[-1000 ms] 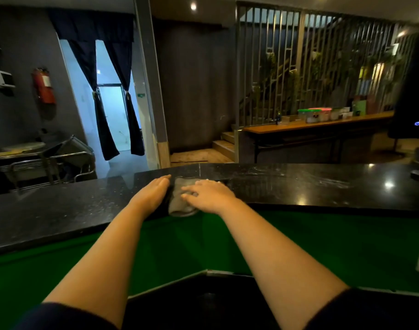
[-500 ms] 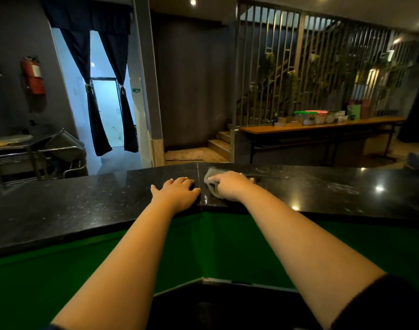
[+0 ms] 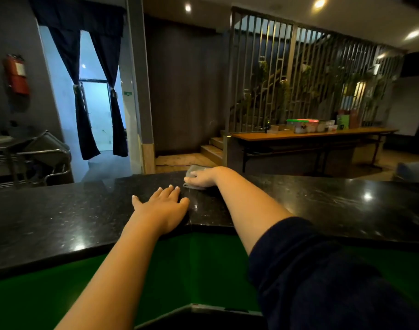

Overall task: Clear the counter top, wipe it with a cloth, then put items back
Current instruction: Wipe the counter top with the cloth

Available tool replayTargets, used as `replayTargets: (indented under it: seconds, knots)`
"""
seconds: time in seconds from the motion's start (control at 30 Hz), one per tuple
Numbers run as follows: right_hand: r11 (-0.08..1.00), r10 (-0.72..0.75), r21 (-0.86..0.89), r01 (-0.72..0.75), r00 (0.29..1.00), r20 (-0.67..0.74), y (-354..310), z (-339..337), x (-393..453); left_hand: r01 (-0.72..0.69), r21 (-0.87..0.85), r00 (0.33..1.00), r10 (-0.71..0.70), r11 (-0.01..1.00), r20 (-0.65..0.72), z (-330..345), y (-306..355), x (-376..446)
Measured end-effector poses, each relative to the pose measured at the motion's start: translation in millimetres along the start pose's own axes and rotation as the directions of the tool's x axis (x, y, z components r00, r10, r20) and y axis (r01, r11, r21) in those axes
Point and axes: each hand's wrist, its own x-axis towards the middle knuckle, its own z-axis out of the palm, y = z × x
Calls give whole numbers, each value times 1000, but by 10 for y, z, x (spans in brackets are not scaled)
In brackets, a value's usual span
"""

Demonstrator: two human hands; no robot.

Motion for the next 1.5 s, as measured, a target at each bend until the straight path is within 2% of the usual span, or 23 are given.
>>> replayTargets:
  seconds: [0.07,0.13,0.2,0.27,0.37,0.47,0.6,0.83,0.93,1.0,1.07,1.1,1.17,1.27,1.33,1.4,1.5]
  knots:
    - [984,-179,22,178,980,81,11,-22,-245,12,-2,1000,-12,1000,-14,8,-21,-3]
    - [961,-267,124,249,951,156,174,-55,-318,-3,45,1000,3,999,-8,23,-49,13]
    - [972,-205,146,182,965,162,358,-98,-260,-22,105,1000,21,994,11,29,-59,26]
    - [990,-115,89,106,988,102,497,-106,-94,-7,104,1000,6,995,11,30,-40,31]
    - [999,-38,32,36,997,59,354,-103,58,19,85,1000,-18,996,-8,41,-14,27]
    - [990,-137,-6,138,987,90,150,-74,5,40,41,999,-39,998,-38,32,1,30]
    - [942,-334,-8,337,937,102,67,-9,-421,66,-78,995,-71,995,-63,29,-27,12]
    - [872,-486,99,480,873,41,364,371,-1522,43,-66,996,-48,997,-70,-85,74,-187]
    - [926,-371,78,370,929,-7,869,354,-1761,53,-91,997,-58,994,-55,-86,225,-248]
    - [982,-177,49,183,979,-98,1222,308,-1762,-28,-53,999,27,998,-25,-63,455,-292]
    - [1000,1,28,5,979,-205,1396,325,-1722,-109,-72,994,110,991,8,-44,730,-311]
    - [1000,13,1,-13,976,-219,1393,345,-1736,-129,-101,991,132,986,22,-41,857,-297]
    - [997,-63,-61,53,982,-177,1298,418,-1805,-182,-103,982,187,978,37,-28,1049,-225]
    - [993,-110,29,114,987,-115,1338,480,-1843,-202,-76,977,207,976,51,41,1123,-40]
    - [999,-25,25,28,995,-98,1506,400,-1668,-224,12,973,223,974,66,97,1094,34]
    - [993,121,3,-122,984,-129,1623,299,-1423,-280,114,959,274,953,67,155,1053,80]
    - [969,246,55,-241,959,-141,1557,146,-1173,-303,127,953,300,945,41,195,1016,123]
